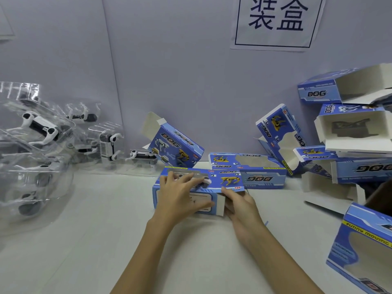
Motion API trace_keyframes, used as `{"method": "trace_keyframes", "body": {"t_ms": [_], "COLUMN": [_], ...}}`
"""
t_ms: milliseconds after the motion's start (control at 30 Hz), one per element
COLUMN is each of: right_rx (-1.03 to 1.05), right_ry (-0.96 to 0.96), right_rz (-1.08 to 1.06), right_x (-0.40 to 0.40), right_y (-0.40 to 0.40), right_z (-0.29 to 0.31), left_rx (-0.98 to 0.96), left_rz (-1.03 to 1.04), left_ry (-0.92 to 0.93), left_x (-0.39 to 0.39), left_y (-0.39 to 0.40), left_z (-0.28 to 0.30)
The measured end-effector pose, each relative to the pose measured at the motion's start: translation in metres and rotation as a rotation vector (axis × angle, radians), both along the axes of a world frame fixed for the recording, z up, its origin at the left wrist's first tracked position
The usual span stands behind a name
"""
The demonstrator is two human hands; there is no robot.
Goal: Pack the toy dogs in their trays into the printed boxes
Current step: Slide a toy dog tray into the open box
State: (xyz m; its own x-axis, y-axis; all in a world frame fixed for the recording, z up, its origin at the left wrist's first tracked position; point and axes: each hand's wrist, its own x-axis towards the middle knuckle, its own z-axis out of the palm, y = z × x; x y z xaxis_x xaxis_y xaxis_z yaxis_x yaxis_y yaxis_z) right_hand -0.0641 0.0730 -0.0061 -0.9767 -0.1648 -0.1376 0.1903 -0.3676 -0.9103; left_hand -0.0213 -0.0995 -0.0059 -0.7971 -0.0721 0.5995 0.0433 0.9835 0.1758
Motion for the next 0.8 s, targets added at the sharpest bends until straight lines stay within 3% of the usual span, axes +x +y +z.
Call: {"method": "trace_keyframes", "body": {"t_ms": [100,200,267,333,367,467,533,800], "right_rx": [0.026,0.109,0.071,0.05,0.082,0.207,0.246,0.286], "right_ry": [-0.016,0.182,0.358,0.535,0.618,0.804,0.854,0.963], "right_rz": [-0.12,-0.221,-0.19,-0.1,-0.063,-0.15,-0.251,-0.176], "right_x": [-0.012,-0.021,-0.021,-0.018,-0.015,-0.011,-0.008,-0.002], "right_y": [0.009,0.025,0.035,0.042,0.044,0.046,0.044,0.042], "right_z": [0.005,0.014,0.024,0.033,0.037,0.039,0.039,0.039], "left_rx": [0.264,0.454,0.676,1.052,1.12,1.072,1.153,1.204], "left_rz": [-0.062,0.027,0.033,-0.199,-0.315,-0.488,-0.538,-0.667], "left_ry": [0.145,0.269,0.159,-0.069,-0.173,-0.292,-0.224,-0.003], "left_x": [0.003,0.004,0.009,0.015,0.018,0.018,0.014,0.009], "left_y": [0.001,-0.009,-0.014,-0.012,-0.01,0.001,0.015,0.04], "left_z": [0.014,0.023,0.027,0.031,0.032,0.028,0.023,0.021]}}
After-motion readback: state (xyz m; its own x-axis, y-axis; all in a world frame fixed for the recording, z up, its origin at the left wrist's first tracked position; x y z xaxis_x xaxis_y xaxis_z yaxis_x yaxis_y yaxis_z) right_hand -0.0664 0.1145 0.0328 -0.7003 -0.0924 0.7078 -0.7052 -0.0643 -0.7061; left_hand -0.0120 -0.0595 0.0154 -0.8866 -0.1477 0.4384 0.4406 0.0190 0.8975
